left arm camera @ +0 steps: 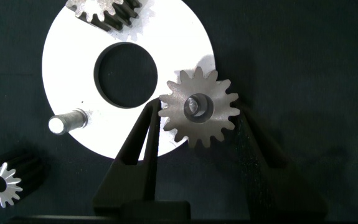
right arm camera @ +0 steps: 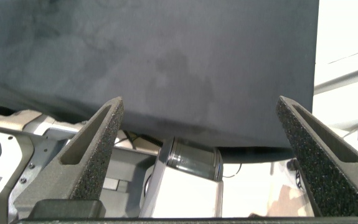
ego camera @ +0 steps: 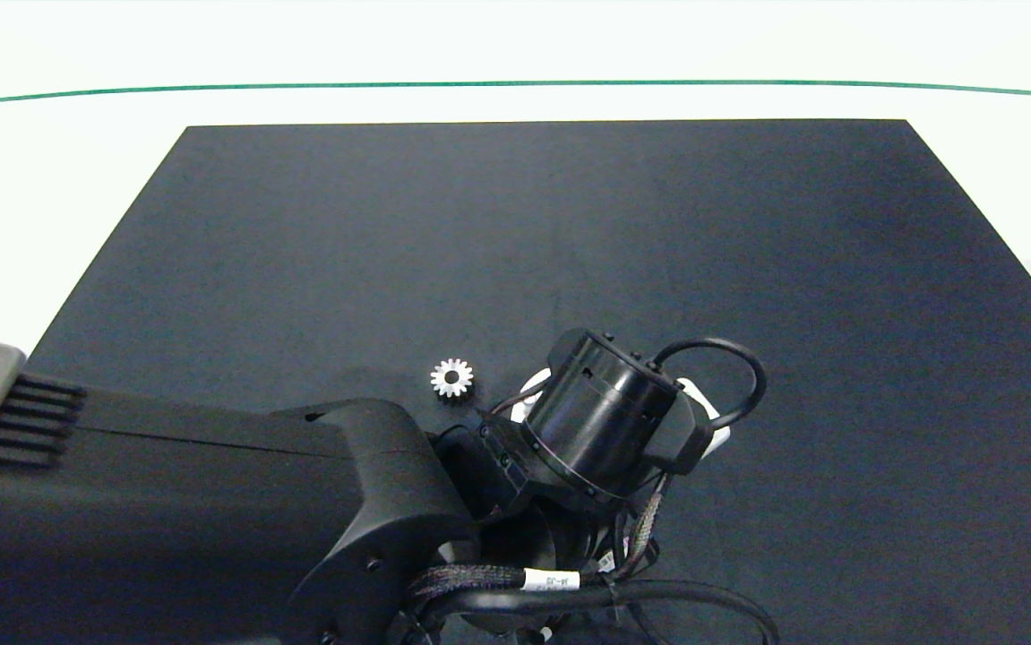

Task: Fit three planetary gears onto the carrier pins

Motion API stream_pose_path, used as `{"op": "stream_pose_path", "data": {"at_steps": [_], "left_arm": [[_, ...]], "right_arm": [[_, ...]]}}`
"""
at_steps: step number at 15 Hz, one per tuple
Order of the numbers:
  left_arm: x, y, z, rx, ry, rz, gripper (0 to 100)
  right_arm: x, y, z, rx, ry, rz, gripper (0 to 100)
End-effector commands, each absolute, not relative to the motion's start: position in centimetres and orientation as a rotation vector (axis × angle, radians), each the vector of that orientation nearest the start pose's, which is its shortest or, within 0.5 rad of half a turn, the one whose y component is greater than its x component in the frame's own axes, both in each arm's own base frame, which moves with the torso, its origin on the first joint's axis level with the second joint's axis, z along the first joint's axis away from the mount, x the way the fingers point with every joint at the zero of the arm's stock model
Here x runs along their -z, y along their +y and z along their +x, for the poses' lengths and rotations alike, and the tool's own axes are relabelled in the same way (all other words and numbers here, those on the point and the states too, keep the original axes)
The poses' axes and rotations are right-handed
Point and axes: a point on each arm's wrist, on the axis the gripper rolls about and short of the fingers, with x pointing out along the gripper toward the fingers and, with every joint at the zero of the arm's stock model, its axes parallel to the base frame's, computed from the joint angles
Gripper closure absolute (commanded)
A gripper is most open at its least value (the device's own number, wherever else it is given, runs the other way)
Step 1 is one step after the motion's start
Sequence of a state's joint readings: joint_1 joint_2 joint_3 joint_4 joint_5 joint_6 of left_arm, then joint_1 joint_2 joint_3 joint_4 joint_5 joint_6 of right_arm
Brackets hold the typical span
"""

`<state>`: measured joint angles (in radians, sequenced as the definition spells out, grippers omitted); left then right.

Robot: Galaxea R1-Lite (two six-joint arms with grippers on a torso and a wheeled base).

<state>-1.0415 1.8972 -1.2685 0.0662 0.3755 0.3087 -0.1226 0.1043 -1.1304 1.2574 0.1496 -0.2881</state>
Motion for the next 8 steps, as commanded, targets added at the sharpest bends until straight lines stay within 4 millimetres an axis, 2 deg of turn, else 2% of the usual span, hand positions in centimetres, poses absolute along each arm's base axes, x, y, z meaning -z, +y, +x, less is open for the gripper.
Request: {"op": "stream_pose_path", "data": {"at_steps": [1,8], "left_arm": [[-17.60,-30.56,19.09,0.718,0.446,0.754,93],[-17.79,-30.51,19.45,0.710,0.428,0.742,93]], "right_arm": [[-19.52,2.45,-17.12,-0.063,0.239,-0.255,0],[-19.52,2.45,-17.12,-0.063,0.239,-0.255,0]]}}
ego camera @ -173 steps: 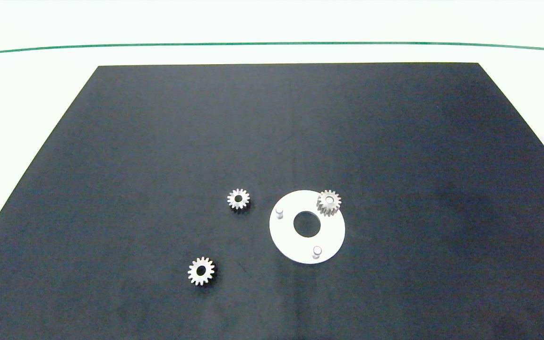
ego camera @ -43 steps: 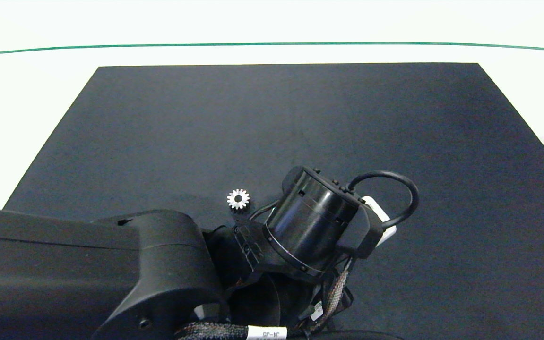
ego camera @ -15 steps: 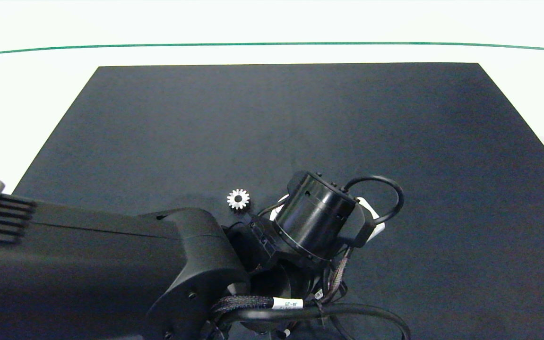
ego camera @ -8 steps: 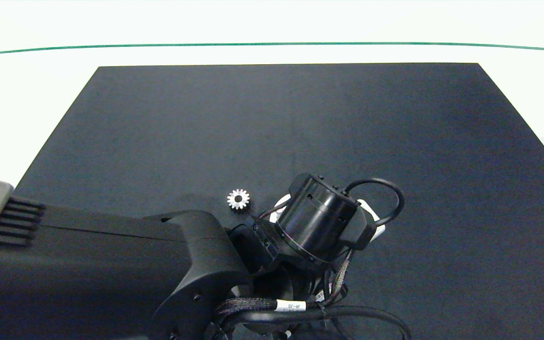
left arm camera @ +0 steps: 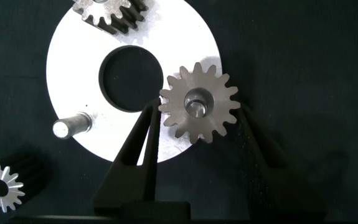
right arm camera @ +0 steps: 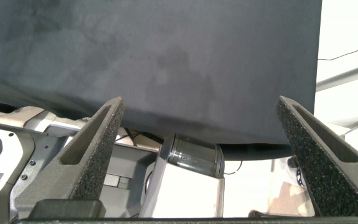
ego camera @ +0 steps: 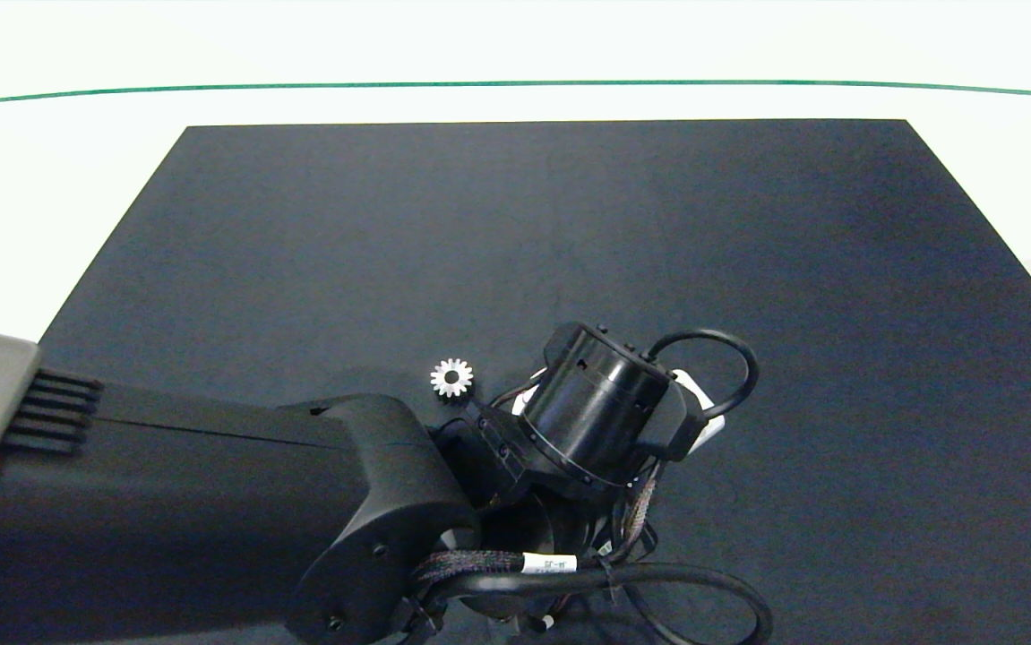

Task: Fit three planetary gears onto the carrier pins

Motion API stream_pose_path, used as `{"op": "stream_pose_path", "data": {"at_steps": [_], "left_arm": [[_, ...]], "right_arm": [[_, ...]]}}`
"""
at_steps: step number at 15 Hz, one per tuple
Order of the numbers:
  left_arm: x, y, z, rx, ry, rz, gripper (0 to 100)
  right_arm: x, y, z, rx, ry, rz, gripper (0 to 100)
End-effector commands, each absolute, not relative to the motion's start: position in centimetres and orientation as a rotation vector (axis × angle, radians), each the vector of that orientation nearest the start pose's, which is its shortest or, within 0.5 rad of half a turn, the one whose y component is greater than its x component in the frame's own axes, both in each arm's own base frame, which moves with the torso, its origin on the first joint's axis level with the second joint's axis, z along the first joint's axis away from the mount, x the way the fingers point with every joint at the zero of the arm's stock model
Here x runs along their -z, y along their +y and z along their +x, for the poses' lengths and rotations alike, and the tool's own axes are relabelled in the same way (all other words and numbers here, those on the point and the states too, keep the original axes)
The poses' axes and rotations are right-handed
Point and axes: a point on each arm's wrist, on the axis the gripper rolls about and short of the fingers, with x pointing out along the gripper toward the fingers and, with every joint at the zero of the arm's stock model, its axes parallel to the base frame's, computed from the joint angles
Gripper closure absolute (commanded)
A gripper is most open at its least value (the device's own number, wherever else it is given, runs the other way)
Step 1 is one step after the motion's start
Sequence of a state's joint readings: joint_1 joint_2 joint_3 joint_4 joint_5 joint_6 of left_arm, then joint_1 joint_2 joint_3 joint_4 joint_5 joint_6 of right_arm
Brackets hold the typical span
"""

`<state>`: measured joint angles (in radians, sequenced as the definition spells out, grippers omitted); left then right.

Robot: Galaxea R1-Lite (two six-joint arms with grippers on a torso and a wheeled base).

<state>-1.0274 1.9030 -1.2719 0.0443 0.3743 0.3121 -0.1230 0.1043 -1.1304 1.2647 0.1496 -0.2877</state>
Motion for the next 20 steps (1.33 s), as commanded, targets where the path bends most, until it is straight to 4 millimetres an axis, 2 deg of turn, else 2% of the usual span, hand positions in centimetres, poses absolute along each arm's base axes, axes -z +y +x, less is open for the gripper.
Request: {"op": "stream_pose_path", "data": {"at_steps": [1,11,12,20], "left_arm": [[-17.75,-30.50,19.44,0.710,0.429,0.743,93],[-17.65,-30.24,19.22,0.711,0.434,0.745,93],[-17.65,-30.24,19.22,0.711,0.434,0.745,0],[-17.60,-30.49,19.18,0.715,0.431,0.745,0]], "right_arm": [[-19.52,2.45,-17.12,-0.063,0.239,-0.255,0],[-19.79,2.50,-17.53,-0.060,0.218,-0.258,0],[-19.79,2.50,-17.53,-0.060,0.218,-0.258,0],[-19.72,2.51,-17.58,-0.061,0.225,-0.257,0]]}}
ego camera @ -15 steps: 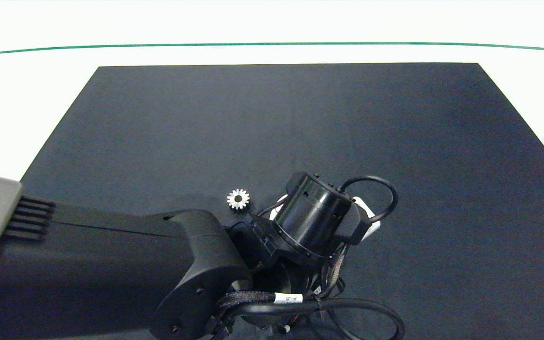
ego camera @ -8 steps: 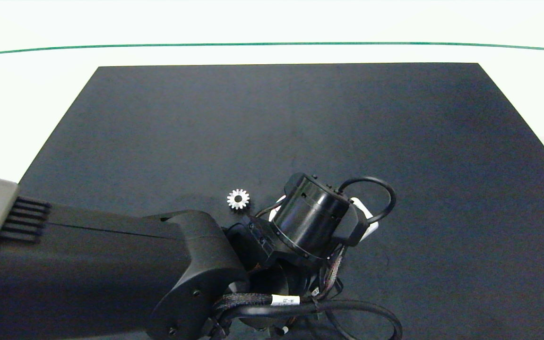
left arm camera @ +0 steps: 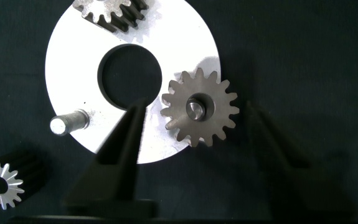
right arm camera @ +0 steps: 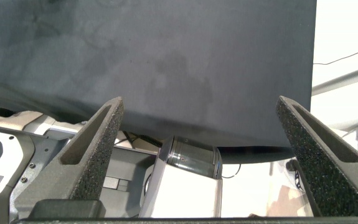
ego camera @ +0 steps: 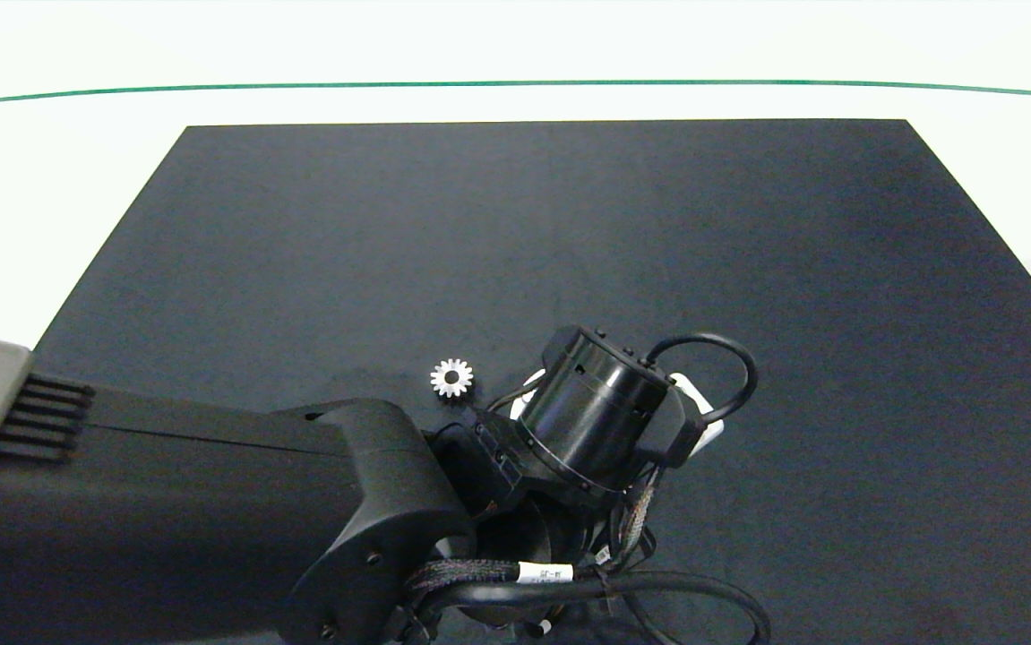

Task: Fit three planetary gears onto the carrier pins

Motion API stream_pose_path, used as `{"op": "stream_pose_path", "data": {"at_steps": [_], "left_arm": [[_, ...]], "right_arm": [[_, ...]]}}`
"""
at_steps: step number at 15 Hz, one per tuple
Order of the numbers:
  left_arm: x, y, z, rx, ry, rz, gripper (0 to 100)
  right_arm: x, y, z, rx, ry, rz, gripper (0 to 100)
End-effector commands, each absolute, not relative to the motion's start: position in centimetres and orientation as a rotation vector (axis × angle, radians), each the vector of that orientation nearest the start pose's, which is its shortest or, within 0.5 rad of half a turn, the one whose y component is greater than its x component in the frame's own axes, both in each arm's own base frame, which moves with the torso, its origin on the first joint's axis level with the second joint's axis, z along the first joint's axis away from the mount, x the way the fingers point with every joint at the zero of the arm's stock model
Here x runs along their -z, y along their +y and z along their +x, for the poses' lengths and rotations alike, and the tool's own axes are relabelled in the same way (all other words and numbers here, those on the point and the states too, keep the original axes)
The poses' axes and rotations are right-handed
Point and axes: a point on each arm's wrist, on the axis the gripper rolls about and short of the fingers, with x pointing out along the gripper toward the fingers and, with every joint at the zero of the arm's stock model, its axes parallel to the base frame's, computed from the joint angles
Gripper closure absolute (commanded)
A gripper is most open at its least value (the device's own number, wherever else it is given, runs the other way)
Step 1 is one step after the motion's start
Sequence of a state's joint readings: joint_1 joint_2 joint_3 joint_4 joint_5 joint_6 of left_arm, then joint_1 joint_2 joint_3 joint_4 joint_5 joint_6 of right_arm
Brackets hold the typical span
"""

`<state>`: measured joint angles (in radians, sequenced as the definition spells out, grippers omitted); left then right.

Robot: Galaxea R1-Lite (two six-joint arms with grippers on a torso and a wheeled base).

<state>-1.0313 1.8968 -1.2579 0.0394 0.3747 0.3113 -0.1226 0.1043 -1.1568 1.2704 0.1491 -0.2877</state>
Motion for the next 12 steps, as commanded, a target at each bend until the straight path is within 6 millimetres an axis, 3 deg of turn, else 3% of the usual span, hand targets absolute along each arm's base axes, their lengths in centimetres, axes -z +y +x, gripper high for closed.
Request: {"op": "stream_pose_path", "data": {"at_steps": [1,4,10,12], "left_arm": [[-17.6,-30.5,19.2,0.715,0.431,0.745,0],[-18.3,-30.5,19.0,0.719,0.411,0.737,0],[-23.1,-29.6,19.0,0.710,0.331,0.721,0],[-23.0,-29.1,19.4,0.697,0.340,0.729,0]], "right_arm": [[-19.7,2.5,-17.6,-0.061,0.227,-0.257,0],[-19.7,2.5,-17.7,-0.061,0.225,-0.257,0],[-19.7,2.5,-17.8,-0.061,0.228,-0.255,0],[-19.7,2.6,-18.1,-0.061,0.228,-0.255,0]]}}
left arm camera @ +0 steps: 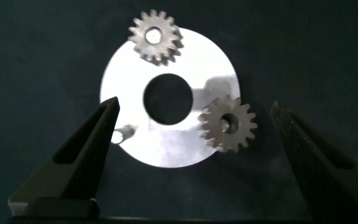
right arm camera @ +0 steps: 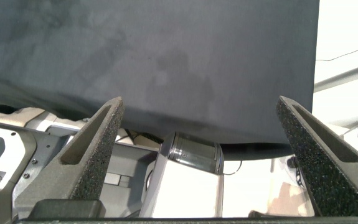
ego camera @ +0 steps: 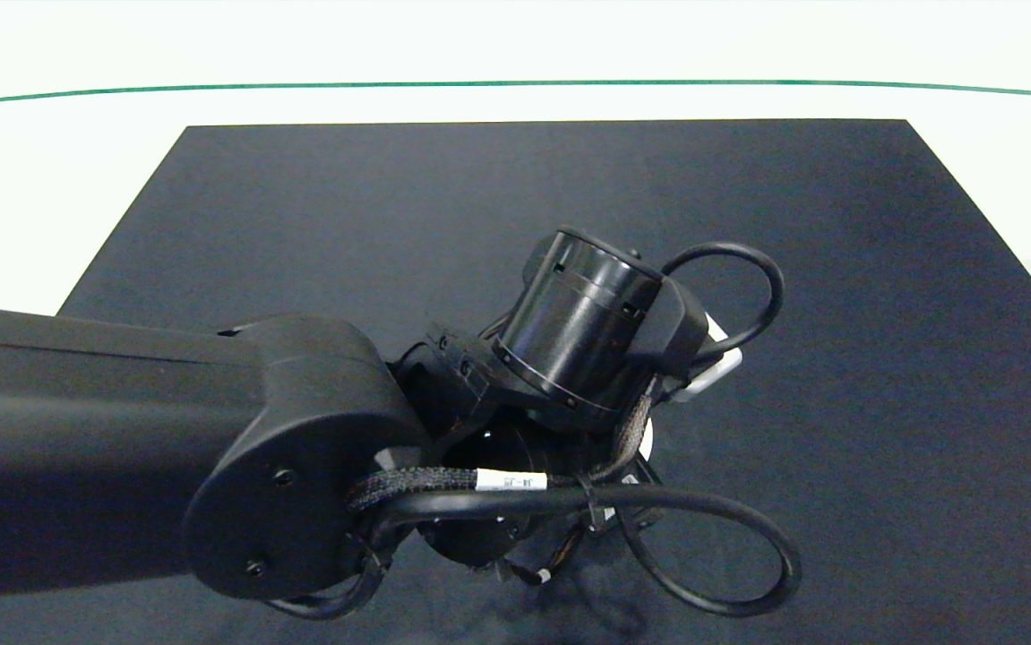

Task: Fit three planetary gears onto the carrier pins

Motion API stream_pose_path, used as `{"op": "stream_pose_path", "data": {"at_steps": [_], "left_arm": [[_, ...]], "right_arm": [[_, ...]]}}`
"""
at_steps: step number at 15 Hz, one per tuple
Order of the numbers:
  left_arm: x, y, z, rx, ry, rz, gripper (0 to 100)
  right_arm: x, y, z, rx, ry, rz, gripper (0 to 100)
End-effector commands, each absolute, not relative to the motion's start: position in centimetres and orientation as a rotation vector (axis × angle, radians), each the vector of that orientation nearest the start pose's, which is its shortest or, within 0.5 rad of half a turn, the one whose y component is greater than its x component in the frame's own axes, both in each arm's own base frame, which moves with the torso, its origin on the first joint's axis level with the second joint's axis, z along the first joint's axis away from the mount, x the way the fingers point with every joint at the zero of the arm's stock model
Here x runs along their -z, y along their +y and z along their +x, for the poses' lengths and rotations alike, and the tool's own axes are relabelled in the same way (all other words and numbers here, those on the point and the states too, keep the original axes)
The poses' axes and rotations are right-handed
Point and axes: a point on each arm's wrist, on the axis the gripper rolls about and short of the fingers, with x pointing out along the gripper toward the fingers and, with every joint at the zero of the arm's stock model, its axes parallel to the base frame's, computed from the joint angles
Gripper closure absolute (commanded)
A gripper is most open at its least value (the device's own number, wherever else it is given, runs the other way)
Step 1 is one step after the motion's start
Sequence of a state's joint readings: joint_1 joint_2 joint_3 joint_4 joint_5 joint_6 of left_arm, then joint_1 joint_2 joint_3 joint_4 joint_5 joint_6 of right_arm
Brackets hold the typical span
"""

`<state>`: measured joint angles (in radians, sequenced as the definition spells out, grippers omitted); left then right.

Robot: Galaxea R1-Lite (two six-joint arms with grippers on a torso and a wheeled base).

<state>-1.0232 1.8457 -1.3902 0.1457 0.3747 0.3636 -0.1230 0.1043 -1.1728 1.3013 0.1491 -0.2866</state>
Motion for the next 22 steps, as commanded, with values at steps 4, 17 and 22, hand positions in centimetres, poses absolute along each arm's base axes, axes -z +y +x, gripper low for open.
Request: {"op": "stream_pose_path", "data": {"at_steps": [4,17,22], "left_arm": [[-23.1,-28.0,20.1,0.667,0.348,0.736,0],[-21.2,-27.7,20.1,0.673,0.387,0.756,0],[-21.2,-27.1,20.8,0.693,0.393,0.732,0]], "right_arm": [[-19.4,1.3,-19.2,-0.093,0.206,-0.267,0],[-19.4,1.1,-19.5,-0.080,0.189,-0.272,0],[-19.4,1.1,-19.5,-0.080,0.190,-0.272,0]]}}
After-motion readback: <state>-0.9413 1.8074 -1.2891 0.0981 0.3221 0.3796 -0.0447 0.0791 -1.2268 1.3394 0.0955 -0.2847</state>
